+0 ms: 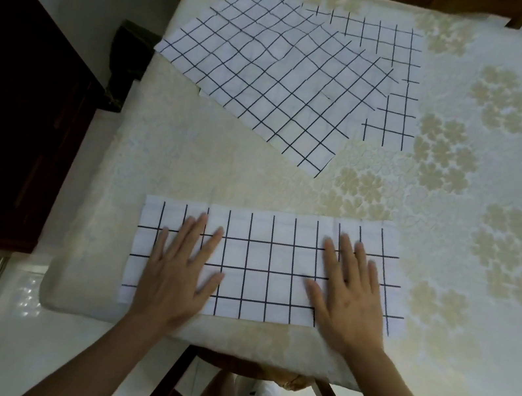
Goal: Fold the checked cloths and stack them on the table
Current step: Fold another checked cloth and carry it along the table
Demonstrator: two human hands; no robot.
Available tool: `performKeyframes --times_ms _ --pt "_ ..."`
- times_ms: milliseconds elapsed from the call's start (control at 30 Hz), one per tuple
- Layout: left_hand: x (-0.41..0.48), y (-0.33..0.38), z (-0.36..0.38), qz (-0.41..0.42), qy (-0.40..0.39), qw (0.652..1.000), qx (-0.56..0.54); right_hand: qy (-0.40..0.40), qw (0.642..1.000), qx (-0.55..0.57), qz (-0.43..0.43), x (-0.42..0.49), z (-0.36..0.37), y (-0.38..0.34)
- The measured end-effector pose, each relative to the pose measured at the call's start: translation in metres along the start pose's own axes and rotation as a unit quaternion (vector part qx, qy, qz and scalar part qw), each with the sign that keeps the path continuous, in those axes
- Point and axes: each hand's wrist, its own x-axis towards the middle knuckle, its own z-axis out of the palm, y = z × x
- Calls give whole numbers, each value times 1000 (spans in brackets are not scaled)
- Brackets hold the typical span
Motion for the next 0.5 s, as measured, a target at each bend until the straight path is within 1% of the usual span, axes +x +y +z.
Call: performKeyframes --times_ms 67,167,300,367,433,500 --pt "-1 -7 1 -15 2 1000 5 -3 1000 -26 -11 0 2 17" --pt "-1 -12 1 -37 3 999 6 1 1000 -23 2 9 -5 42" --pt "-1 -1 -4 -42 5 999 16 0 1000 -28 -2 12 -10 48" --pt "7 15 -13 1 6 1000 17 15 999 2 42 2 -18 48" --pt "23 43 -22 95 4 995 -3 45 995 32 86 -15 -29 48" --pt "42 76 -28 202 -2 979 -18 82 989 49 112 -34 -37 49"
